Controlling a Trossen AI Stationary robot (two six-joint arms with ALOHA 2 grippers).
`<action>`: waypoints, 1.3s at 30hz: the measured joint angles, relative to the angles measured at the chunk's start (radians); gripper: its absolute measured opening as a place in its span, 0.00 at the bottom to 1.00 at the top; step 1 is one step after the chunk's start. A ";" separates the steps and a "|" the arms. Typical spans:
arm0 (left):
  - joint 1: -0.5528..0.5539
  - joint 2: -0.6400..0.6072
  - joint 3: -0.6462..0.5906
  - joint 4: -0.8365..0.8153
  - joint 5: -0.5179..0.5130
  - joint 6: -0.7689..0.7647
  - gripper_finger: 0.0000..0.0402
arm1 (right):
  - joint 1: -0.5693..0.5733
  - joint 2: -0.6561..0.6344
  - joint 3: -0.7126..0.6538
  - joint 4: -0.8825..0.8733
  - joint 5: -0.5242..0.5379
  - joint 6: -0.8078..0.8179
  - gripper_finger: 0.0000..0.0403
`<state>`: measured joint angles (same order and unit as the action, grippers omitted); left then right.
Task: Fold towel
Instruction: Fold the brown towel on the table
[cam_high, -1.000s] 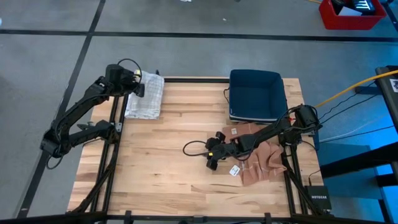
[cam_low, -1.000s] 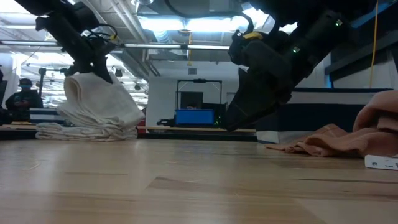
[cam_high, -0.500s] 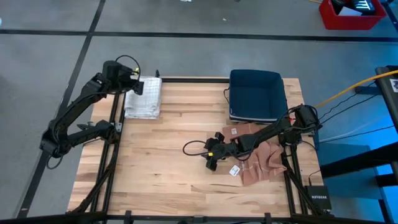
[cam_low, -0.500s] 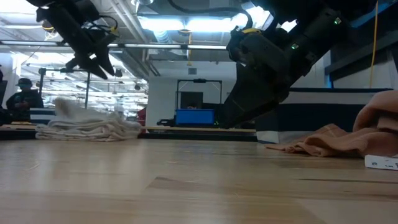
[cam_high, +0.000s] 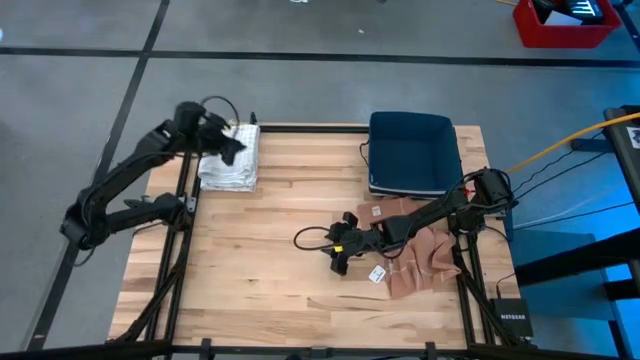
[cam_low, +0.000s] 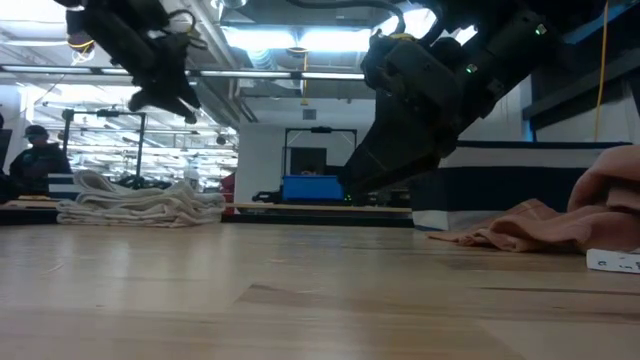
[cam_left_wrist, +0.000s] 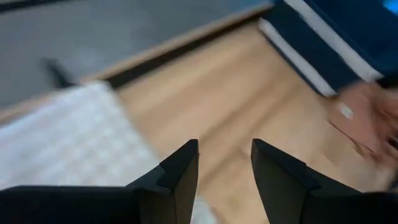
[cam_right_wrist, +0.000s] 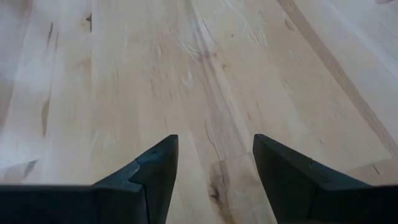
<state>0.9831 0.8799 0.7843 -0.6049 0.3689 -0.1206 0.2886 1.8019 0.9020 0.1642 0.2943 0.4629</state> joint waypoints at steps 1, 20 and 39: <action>-0.033 0.000 -0.018 0.017 0.028 -0.006 0.34 | 0.000 0.000 0.000 0.000 0.000 -0.001 0.53; -1.029 0.031 -0.059 0.375 -0.520 -0.105 0.34 | 0.000 0.000 0.000 0.026 0.002 -0.080 0.53; -1.226 0.119 -0.281 0.761 -0.532 -0.006 0.34 | -0.003 -0.005 0.012 0.129 0.022 -0.136 0.53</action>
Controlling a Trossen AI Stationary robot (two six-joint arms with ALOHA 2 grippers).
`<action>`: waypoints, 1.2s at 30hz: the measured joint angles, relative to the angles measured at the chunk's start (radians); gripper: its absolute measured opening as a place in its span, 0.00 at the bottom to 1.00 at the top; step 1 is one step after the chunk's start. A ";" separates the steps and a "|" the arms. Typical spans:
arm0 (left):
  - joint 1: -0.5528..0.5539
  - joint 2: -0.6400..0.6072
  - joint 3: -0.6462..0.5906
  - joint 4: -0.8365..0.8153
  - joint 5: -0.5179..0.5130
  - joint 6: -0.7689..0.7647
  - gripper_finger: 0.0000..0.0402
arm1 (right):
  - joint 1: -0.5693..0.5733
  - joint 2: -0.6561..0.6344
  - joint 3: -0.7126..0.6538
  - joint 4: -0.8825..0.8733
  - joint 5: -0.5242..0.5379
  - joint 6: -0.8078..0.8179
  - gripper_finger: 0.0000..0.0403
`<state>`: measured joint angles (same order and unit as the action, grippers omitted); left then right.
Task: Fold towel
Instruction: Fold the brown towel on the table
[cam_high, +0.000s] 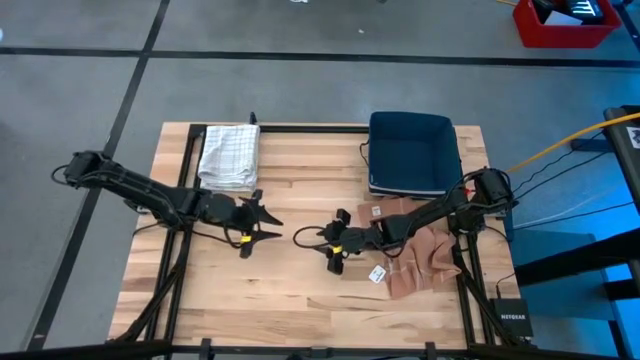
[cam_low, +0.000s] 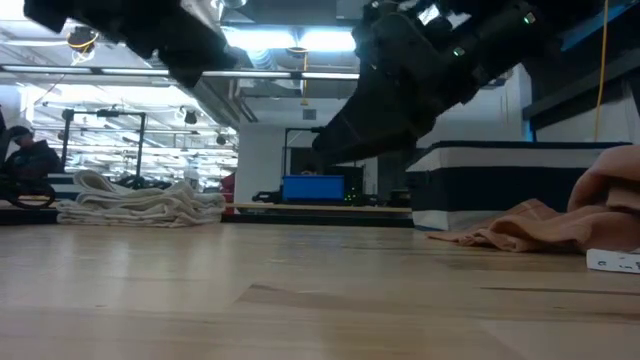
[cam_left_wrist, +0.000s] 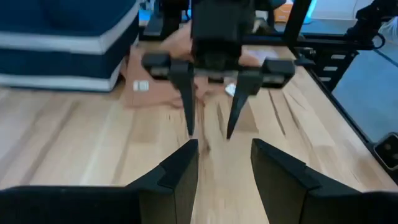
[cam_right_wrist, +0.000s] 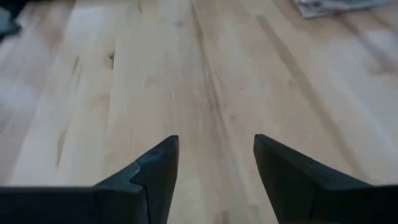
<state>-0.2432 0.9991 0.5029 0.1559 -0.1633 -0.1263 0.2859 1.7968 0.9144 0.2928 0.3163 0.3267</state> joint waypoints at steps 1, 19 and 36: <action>0.001 -0.008 -0.011 -0.003 0.000 -0.012 0.34 | 0.001 -0.009 0.014 -0.031 0.000 -0.022 0.53; 0.000 -0.024 -0.039 -0.070 0.000 -0.080 0.34 | 0.072 -0.088 0.400 -1.319 -0.240 0.259 0.53; 0.002 -0.023 -0.039 -0.062 -0.013 -0.075 0.34 | 0.140 -0.061 0.103 -1.033 -0.039 0.431 0.53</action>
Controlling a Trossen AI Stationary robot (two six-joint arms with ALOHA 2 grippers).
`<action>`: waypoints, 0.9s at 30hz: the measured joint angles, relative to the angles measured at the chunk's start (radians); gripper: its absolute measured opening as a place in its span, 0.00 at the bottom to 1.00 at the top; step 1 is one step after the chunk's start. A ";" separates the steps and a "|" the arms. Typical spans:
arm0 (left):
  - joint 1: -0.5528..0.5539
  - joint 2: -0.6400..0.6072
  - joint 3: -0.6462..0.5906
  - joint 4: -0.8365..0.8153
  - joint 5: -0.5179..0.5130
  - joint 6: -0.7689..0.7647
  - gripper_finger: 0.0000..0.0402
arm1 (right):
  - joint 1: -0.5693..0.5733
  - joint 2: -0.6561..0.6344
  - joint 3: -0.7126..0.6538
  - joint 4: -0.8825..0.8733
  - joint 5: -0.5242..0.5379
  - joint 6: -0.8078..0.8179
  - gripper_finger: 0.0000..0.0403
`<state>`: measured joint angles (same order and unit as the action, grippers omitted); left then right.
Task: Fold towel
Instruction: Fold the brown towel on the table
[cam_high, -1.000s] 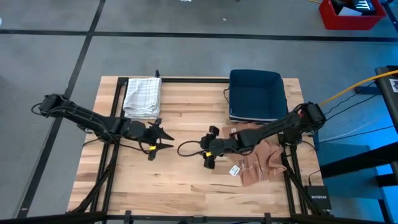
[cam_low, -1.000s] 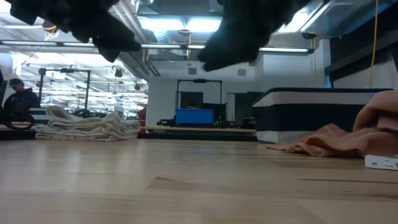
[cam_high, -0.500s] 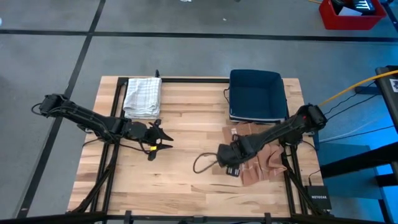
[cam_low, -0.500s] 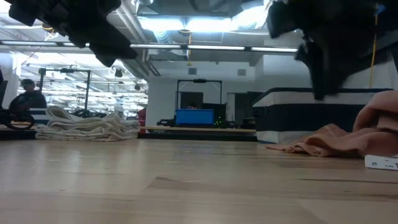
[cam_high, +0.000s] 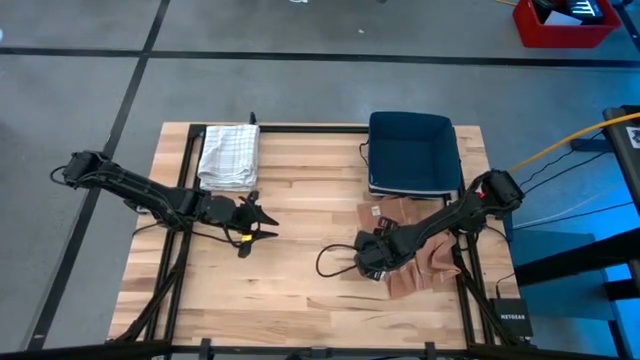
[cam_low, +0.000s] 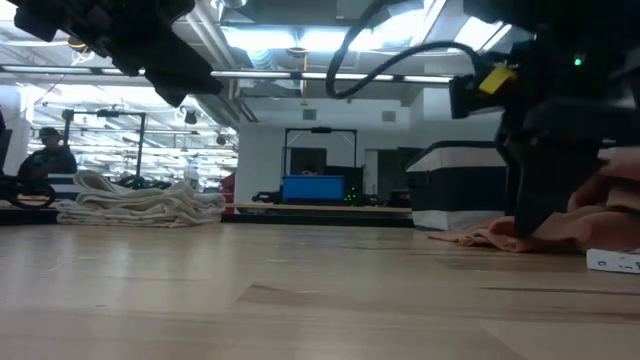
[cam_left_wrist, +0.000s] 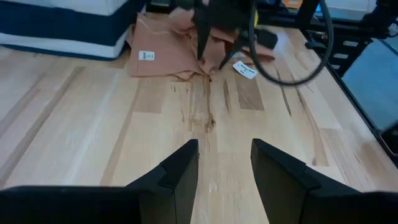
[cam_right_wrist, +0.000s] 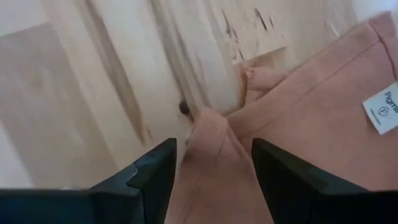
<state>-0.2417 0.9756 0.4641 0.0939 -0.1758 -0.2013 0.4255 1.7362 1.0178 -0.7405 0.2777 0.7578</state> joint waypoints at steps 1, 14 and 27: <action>0.000 0.000 0.000 0.001 -0.008 0.000 0.34 | 0.000 0.003 -0.005 0.006 0.006 0.002 0.53; 0.000 0.000 0.000 0.002 -0.034 -0.001 0.34 | 0.000 0.044 -0.014 0.233 0.052 -0.071 0.04; 0.000 0.000 0.000 0.001 -0.034 0.000 0.34 | -0.073 0.166 0.047 0.764 0.062 -0.333 0.04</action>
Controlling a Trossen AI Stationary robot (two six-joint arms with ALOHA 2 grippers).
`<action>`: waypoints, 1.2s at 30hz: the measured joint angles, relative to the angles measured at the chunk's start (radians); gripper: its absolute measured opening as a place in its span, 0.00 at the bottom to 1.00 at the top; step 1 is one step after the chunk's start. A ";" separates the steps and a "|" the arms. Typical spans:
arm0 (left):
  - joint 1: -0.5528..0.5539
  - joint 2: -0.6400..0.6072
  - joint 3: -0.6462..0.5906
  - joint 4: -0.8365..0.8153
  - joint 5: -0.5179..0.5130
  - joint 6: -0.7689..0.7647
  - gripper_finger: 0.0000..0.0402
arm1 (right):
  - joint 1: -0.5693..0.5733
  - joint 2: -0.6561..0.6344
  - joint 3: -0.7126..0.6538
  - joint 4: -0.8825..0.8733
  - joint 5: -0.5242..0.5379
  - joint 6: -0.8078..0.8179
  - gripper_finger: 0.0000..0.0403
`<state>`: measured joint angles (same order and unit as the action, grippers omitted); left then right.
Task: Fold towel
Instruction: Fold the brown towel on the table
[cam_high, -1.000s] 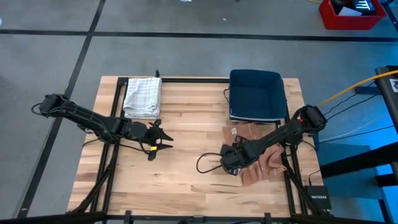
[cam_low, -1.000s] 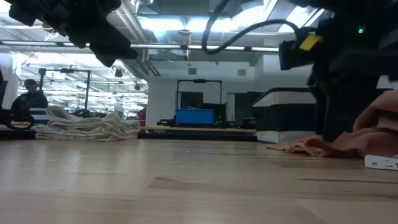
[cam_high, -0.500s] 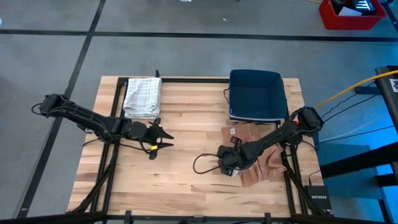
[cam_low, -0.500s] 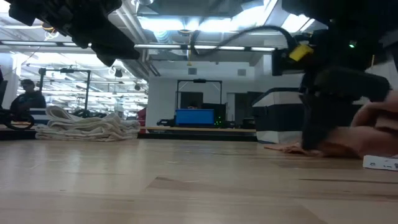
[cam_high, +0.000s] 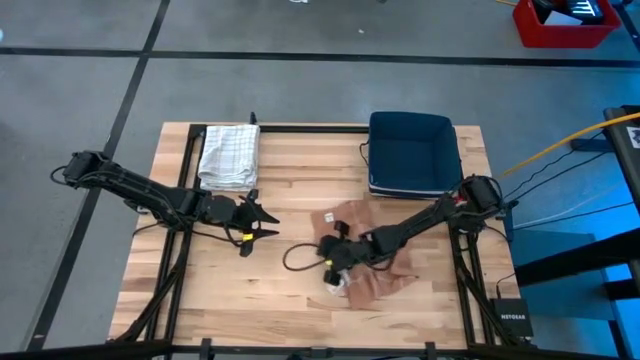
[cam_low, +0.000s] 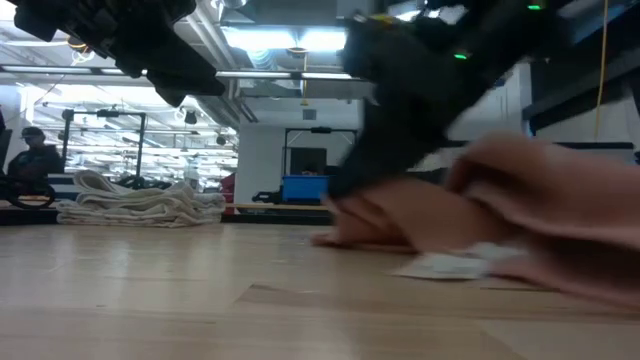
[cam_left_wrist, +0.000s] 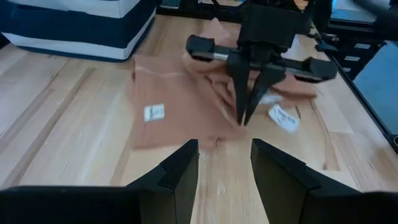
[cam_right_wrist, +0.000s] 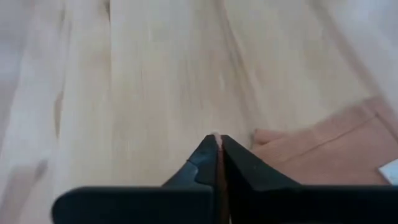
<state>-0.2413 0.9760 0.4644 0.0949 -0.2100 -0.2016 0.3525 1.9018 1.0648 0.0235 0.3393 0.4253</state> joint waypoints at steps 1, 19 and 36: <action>0.000 0.000 0.000 0.000 0.000 0.000 0.34 | -0.012 0.013 0.016 0.024 0.000 -0.020 0.05; 0.000 0.043 0.000 0.002 0.000 -0.009 0.34 | -0.105 0.198 0.258 0.145 -0.050 -0.109 0.23; -0.002 0.101 0.001 0.047 0.000 -0.027 0.34 | 0.006 -0.059 0.388 -0.551 0.091 -0.148 0.58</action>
<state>-0.2428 1.0771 0.4652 0.1421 -0.2096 -0.2290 0.3582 1.8431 1.4533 -0.5279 0.4307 0.2775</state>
